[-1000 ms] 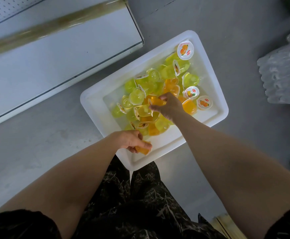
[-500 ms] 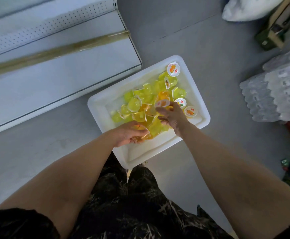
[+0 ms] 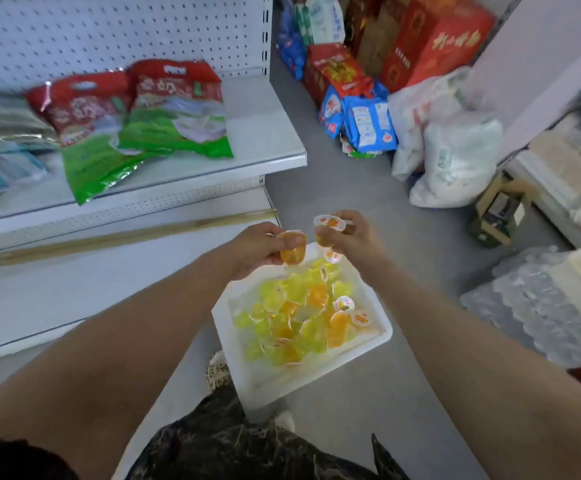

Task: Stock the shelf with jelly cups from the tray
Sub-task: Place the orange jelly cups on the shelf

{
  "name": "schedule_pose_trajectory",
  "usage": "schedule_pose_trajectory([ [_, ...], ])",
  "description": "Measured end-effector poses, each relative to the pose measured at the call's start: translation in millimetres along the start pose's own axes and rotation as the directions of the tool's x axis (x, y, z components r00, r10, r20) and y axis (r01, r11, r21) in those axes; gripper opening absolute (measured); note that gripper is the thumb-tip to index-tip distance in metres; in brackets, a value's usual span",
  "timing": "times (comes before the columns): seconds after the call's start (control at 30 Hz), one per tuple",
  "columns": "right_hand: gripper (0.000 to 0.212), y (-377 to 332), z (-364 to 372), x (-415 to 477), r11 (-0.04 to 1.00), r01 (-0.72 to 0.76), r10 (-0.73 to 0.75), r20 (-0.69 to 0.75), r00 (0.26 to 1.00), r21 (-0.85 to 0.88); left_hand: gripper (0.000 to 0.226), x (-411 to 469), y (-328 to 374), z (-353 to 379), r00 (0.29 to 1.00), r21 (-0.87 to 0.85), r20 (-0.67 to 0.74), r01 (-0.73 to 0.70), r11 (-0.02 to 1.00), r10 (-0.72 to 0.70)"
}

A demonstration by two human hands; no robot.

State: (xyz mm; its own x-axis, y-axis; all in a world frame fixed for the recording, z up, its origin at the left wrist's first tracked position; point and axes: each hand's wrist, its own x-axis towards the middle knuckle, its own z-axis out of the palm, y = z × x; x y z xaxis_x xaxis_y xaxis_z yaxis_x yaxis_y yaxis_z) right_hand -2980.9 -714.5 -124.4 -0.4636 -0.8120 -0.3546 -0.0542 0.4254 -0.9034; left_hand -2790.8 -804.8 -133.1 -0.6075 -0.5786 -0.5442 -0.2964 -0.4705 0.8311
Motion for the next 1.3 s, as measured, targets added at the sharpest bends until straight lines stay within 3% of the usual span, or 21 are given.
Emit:
schedule_pose_trajectory([
  [0.13,0.04,-80.8,-5.5,-0.6,0.983,0.18,-0.18,-0.006,0.984,-0.021,0.028,-37.3,75.1,-7.9,0.984,0.103,-0.058,-0.16,0.982,0.166],
  [0.2,0.046,-121.9,-5.7,-4.5,0.964,0.266,-0.266,0.005,0.964,-0.021,0.03,-60.6,109.1,-13.3,0.96,0.136,-0.129,-0.232,0.963,0.249],
  [0.5,0.034,-270.6,26.2,-26.9,0.821,0.571,-0.569,0.071,0.819,-0.002,0.072,-161.8,217.2,-60.1,0.772,0.38,-0.356,-0.396,0.836,0.527],
  [0.6,0.044,-309.2,48.5,-25.3,0.797,0.604,-0.6,0.111,0.792,0.003,0.06,-187.3,243.3,-81.0,0.699,0.463,-0.401,-0.403,0.79,0.592],
  [0.73,0.056,-355.0,86.6,-17.1,0.769,0.639,-0.635,0.161,0.755,0.035,0.046,-206.0,277.5,-124.7,0.653,0.478,-0.434,-0.417,0.773,0.621],
  [0.87,0.048,-397.3,135.3,-11.1,0.741,0.67,-0.657,0.234,0.716,0.031,0.04,-218.3,312.1,-180.8,0.661,0.487,-0.465,-0.364,0.794,0.589],
  [0.97,0.045,-426.7,177.5,2.1,0.743,0.669,-0.646,0.282,0.709,0.019,0.03,-223.8,336.3,-229.6,0.698,0.514,-0.459,-0.296,0.805,0.55],
  [1.07,0.047,-455.8,221.9,19.5,0.734,0.679,-0.641,0.319,0.698,-0.01,0.037,-226.9,360.2,-284.4,0.751,0.567,-0.449,-0.179,0.804,0.484],
  [1.3,0.057,-518.8,321.1,62.3,0.714,0.693,-0.616,0.377,0.691,-0.103,0.021,-237.2,410.9,-393.1,0.795,0.692,-0.464,0.052,0.72,0.389],
])
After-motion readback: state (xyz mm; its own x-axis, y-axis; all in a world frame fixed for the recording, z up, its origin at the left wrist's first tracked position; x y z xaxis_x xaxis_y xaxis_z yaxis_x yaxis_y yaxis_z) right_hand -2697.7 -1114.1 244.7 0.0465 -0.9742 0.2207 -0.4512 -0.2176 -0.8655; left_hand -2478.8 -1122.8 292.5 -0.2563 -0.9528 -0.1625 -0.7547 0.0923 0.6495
